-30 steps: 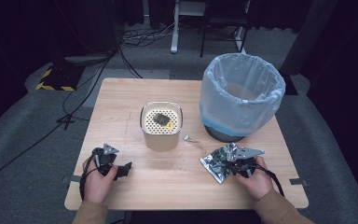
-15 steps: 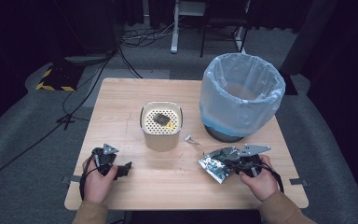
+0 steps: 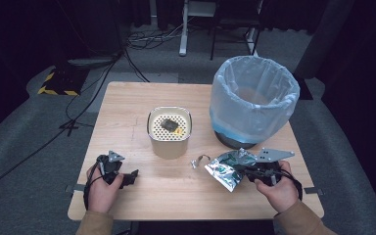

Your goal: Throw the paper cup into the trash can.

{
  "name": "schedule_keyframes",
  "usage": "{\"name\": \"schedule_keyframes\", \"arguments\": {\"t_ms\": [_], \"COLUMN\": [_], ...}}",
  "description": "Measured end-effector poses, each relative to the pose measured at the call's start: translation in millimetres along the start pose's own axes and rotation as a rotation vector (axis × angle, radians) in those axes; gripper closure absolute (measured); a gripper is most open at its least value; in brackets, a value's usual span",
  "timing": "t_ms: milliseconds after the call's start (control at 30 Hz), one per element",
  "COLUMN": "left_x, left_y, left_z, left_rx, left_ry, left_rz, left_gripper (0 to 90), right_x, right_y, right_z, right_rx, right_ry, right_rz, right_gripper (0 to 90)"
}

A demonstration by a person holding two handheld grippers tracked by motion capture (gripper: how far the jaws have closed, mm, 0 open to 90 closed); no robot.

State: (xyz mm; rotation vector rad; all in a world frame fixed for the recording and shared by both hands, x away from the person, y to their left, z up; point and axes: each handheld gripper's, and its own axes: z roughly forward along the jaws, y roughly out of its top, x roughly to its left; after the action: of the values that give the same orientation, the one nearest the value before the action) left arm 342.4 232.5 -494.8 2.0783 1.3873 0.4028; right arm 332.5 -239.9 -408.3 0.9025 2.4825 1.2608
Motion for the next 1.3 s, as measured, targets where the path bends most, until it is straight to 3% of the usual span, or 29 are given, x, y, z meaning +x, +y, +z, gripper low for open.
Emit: {"name": "schedule_keyframes", "arguments": {"t_ms": [267,533,733,1300], "left_x": [0.7,-1.0,-1.1,-1.1], "left_y": [-0.8,-2.6,-4.5,-3.1], "left_z": [1.6,6.5,7.4,8.5], "left_rx": [-0.013,-0.045,-0.066,-0.062], "left_ry": [0.000,0.027,0.031,0.031], "left_rz": [0.010,0.034,0.034,0.035], "left_gripper": [15.1,12.4,11.6,10.3], "right_x": [14.1,25.5,28.8,34.7], "right_y": [15.5,29.8,40.3,70.3], "right_z": [-17.7,-37.2,-52.2,-87.3], "right_rx": [-0.049,-0.090,-0.121,-0.199], "right_ry": [0.021,0.017,0.007,-0.037], "right_rz": [-0.019,-0.045,-0.068,-0.106], "right_gripper": [90.0,90.0,90.0,90.0]}}
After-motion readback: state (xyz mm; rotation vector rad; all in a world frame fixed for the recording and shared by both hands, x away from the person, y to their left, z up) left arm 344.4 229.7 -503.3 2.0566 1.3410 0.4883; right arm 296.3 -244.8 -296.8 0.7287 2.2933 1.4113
